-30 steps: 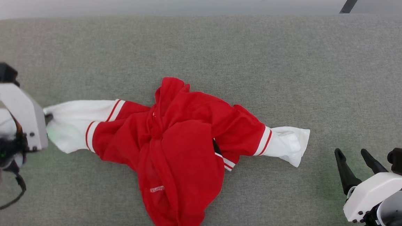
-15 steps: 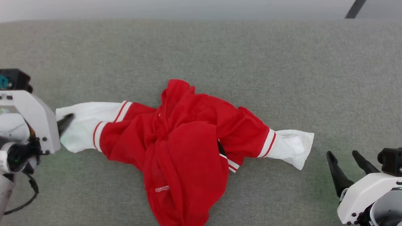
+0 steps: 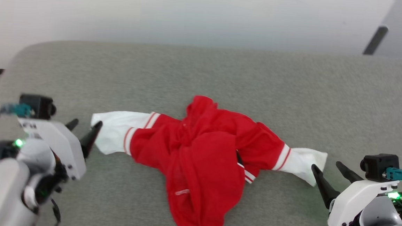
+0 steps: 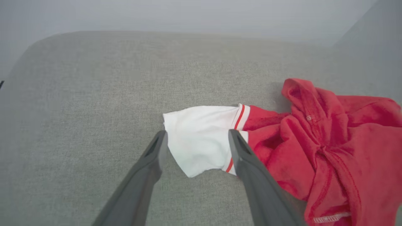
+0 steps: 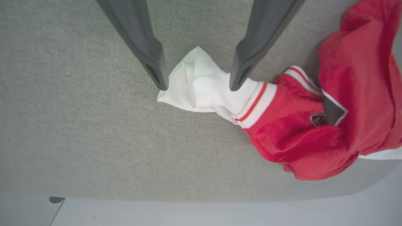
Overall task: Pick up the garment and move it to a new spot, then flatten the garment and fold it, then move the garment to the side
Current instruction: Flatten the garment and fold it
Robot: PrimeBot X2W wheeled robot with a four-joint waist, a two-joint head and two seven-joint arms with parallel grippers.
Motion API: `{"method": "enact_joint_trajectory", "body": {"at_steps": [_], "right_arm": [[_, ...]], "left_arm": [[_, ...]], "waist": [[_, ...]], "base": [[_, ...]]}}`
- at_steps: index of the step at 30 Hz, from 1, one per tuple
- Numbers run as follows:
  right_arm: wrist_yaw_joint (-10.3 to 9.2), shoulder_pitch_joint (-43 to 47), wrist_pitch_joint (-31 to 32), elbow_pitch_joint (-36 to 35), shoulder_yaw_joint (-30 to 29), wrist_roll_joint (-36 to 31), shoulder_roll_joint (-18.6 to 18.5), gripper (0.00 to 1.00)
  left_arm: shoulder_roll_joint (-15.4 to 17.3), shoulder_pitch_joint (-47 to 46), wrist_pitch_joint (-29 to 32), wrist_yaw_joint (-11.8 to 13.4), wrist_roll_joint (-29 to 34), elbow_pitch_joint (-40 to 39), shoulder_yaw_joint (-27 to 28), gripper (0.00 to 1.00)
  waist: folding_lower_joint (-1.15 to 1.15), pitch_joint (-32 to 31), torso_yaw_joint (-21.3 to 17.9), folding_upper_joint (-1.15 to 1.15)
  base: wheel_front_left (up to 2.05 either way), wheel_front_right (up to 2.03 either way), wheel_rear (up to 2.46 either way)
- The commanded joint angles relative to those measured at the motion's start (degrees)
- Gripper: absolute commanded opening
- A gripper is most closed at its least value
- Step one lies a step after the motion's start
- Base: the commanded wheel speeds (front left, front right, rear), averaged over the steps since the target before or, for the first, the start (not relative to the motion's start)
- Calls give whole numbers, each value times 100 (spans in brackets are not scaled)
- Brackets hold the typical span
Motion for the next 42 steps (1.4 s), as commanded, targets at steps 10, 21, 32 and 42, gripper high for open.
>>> {"method": "enact_joint_trajectory", "body": {"at_steps": [10,21,32,42], "right_arm": [[-2,79,-40,2,226,135,-97,100],[-2,-472,273,188,456,323,-278,100],[-2,-1287,1273,457,649,473,-710,100],[-2,-1682,2097,788,658,522,-783,100]], "left_arm": [[-303,982,-1729,99,416,-530,120,100],[-749,1677,-3116,226,432,-676,349,100],[-1234,1471,-3451,-28,494,-423,79,100],[-1636,1167,-3596,-271,550,-11,-56,100]], "waist": [[0,-517,734,0],[0,-269,1192,0],[0,292,1858,0],[0,717,2263,0]], "base": [[0,0,0],[0,0,0],[0,0,0],[0,0,0]]}}
